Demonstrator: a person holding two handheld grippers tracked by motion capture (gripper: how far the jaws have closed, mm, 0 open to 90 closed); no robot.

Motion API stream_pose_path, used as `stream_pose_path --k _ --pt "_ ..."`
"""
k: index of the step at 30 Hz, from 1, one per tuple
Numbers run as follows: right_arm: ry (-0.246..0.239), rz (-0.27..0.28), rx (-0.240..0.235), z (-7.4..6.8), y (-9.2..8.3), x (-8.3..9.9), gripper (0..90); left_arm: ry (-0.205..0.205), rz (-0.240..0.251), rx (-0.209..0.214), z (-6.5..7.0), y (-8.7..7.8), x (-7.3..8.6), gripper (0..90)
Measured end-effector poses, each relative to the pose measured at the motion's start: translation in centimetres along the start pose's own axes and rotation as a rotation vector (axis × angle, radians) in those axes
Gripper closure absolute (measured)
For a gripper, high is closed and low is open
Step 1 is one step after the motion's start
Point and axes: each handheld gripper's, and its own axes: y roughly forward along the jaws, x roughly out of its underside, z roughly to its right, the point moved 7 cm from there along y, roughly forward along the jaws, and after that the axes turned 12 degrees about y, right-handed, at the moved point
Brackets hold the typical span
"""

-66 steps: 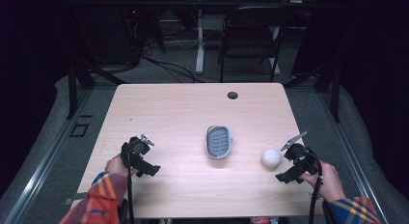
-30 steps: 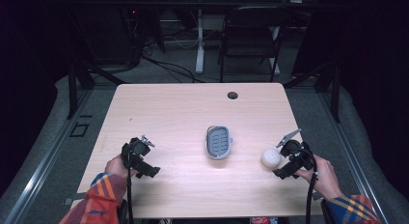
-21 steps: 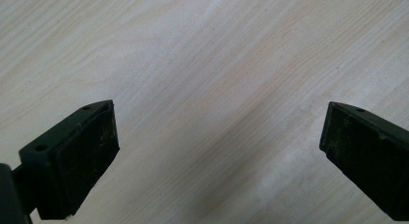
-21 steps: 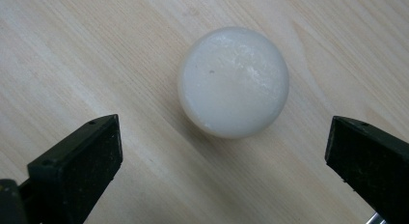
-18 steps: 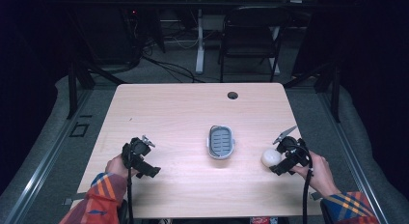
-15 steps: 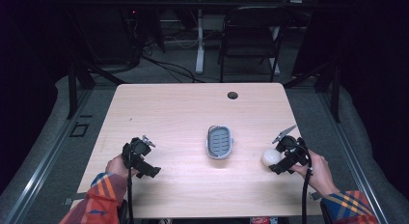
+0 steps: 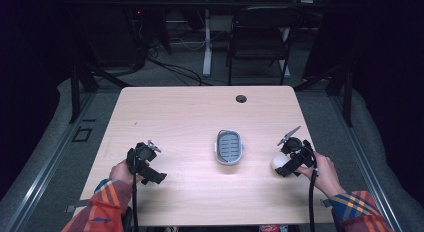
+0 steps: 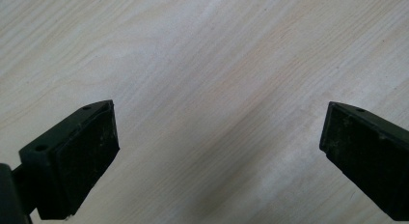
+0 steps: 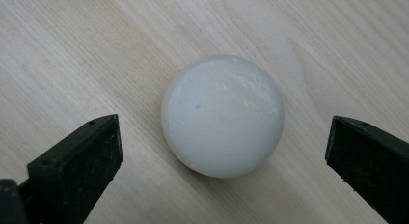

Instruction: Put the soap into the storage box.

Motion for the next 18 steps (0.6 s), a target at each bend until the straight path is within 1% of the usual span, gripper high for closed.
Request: stream_pose_path --k 1,2,3,4,5,8,9,10,11,12,13,14,15,16,18 --pt "0.009 0.005 -0.009 -0.1 0.1 -0.1 0.0 0.000 0.001 0.001 0.0 0.0 0.0 0.1" --pt "0.005 -0.005 -0.011 -0.1 0.4 -0.2 0.0 0.000 -0.001 0.000 0.0 0.0 0.0 0.1" --pt "0.005 -0.005 -0.011 -0.1 0.4 -0.2 0.0 0.000 0.002 -0.001 0.0 0.0 0.0 0.1" --pt "-0.008 -0.025 -0.003 -0.1 0.3 -0.2 0.0 0.000 0.002 0.000 0.0 0.0 0.0 0.1" --pt "0.000 -0.024 -0.009 -0.2 0.7 -0.4 0.0 -0.001 0.001 0.000 0.0 0.0 0.0 0.1" --pt "-0.005 -0.033 -0.003 -0.2 0.9 -0.4 0.0 0.000 0.001 0.000 0.0 0.0 0.0 0.1" --pt "-0.011 -0.056 0.005 -0.1 1.1 -0.5 0.0 -0.001 0.000 0.000 0.0 0.0 0.0 0.1" --pt "0.010 -0.043 0.001 -0.2 1.3 -0.6 0.0 -0.001 0.000 0.000 0.0 0.0 0.0 0.1" --pt "0.005 -0.057 0.015 -0.1 1.3 -0.6 0.0 -0.002 -0.001 0.000 0.0 0.0 0.0 0.1" --pt "0.005 -0.057 0.015 -0.1 1.3 -0.6 0.0 -0.002 -0.001 0.000 0.0 0.0 0.0 0.1" --pt "0.004 -0.062 0.001 -0.2 1.6 -0.5 0.0 -0.002 -0.002 0.000 0.0 0.0 0.0 0.1" --pt "0.005 -0.066 0.009 -0.2 1.6 -0.5 0.0 -0.002 -0.001 0.001 0.0 0.0 0.0 0.1" --pt "-0.010 -0.082 0.011 -0.1 1.6 -0.5 0.0 -0.003 -0.001 0.001 0.0 0.0 0.0 0.1" --pt "0.003 -0.070 0.007 -0.2 1.7 -0.6 0.0 -0.002 0.000 0.001 0.0 0.0 0.0 0.1" --pt "0.011 -0.069 0.004 -0.3 1.9 -0.6 0.0 -0.002 -0.001 0.002 0.0 0.0 0.0 0.1"
